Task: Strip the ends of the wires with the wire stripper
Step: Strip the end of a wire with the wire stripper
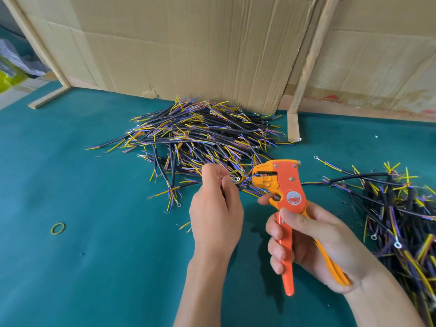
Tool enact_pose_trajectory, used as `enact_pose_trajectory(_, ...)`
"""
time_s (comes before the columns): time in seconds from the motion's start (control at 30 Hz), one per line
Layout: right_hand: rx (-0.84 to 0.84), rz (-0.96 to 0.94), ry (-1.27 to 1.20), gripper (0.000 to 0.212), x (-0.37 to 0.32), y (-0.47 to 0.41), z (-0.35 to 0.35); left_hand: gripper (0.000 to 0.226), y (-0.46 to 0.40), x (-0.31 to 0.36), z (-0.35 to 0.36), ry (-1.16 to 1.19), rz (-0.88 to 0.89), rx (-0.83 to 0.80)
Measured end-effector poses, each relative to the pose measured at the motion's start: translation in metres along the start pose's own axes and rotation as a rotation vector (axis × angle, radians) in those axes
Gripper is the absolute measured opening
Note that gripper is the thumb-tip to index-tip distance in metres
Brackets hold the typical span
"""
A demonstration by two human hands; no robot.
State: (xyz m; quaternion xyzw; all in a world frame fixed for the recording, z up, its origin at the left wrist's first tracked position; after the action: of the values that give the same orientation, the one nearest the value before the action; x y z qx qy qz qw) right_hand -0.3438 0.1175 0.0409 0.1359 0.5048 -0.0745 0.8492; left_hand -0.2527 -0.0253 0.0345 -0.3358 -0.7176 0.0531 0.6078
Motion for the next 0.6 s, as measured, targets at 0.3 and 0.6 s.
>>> enact_pose_trajectory(0.3,0.018,-0.007,0.036,0.054,0.0004,0.0001,-0.0011,0.011,-0.0004,-0.0006,0.0000,-0.034,0.007,-0.016)
enact_pose_trajectory(0.6,0.059,-0.013,0.065,0.046,-0.0002,-0.0006,-0.0021,0.009,-0.0005,-0.0036,0.0006,-0.009,0.000,-0.047)
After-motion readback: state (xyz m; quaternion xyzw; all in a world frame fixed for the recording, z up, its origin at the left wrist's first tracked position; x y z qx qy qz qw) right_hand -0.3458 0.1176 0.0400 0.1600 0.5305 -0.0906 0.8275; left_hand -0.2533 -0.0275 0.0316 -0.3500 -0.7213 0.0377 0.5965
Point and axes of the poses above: each hand's wrist, its own y-axis away from the middle knuckle, its own z-axis out of the palm, x = y × z, the point moved 2 cm from there along -y, towards the middle knuckle, and after that the axes turned 8 degrees about y, right-handed, at the moved point
